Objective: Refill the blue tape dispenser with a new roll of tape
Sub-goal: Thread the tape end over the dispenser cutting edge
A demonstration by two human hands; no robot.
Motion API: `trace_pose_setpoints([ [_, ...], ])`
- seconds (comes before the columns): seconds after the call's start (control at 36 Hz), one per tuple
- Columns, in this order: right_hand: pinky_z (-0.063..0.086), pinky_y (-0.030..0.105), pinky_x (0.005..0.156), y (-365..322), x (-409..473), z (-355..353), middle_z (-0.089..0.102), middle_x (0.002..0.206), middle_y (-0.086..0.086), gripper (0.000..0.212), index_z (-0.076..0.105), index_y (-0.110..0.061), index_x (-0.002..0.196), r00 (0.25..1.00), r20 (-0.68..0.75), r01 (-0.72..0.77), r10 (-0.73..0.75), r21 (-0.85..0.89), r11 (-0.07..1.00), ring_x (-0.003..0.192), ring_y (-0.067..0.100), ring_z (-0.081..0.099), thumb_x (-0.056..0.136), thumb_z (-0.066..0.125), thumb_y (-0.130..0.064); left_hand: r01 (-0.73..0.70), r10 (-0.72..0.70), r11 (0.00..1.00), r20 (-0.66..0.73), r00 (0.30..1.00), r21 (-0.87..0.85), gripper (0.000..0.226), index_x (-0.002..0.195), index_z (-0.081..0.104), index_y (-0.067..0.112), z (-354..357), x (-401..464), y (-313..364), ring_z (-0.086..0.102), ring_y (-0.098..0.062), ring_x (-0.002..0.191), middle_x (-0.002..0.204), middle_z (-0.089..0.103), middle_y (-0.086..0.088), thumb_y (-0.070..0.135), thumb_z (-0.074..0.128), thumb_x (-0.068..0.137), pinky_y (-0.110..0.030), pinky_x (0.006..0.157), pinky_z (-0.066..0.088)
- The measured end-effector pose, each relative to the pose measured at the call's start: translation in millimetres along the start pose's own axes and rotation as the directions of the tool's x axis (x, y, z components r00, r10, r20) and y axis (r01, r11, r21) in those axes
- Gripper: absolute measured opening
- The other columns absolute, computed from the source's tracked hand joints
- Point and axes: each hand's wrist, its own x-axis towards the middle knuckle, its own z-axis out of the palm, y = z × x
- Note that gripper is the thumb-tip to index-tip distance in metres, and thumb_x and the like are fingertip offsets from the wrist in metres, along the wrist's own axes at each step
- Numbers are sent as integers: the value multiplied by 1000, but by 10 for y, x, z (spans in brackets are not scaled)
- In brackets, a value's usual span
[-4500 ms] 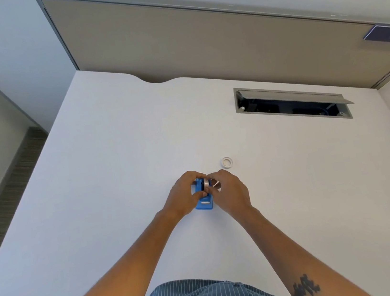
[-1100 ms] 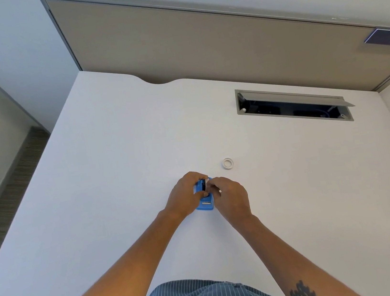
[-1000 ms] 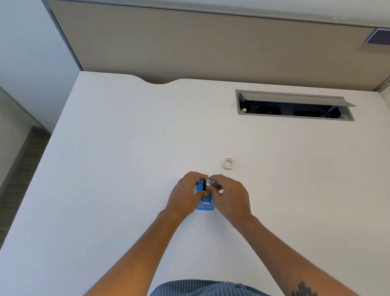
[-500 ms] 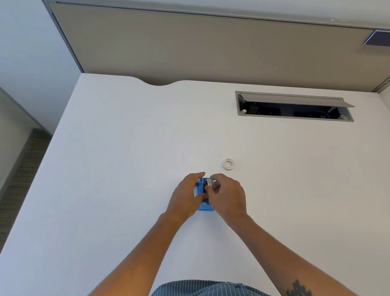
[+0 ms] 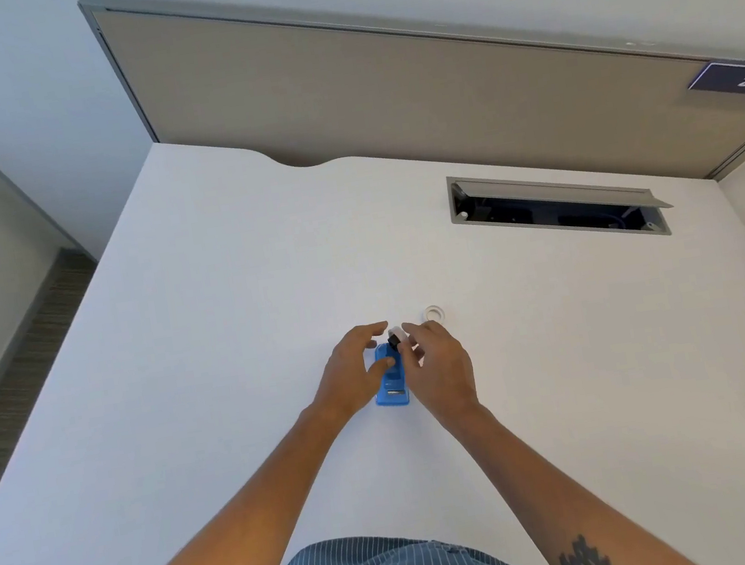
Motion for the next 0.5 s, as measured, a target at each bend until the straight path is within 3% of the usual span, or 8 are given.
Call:
trace_pose_setpoints([
  [0.14,55,31,73,26,47,-84,66,111,-2,19,73,-13,114,997,25,75,-76,12,997,86,20,68,102,59,-7,-54,51,997,-37,998,-59,39,133,63,28,-59,33,80,65,-4,107,127,65,15,15,69,96,-24,95,52],
  [0.33,53,27,73,24,110,-146,64,106,0,24,74,-8,105,991,4,131,-131,66,989,87,18,66,94,61,9,-65,56,989,-72,996,-133,25,113,71,30,-56,29,128,69,-2,98,110,71,21,13,71,95,-24,88,56],
  [0.5,61,35,84,45,124,-145,64,108,1,24,76,-9,107,991,43,119,-130,208,971,95,20,70,90,68,6,-81,55,978,-135,989,-192,22,105,73,25,-37,5,132,71,-5,95,102,72,19,11,77,89,-18,86,57],
])
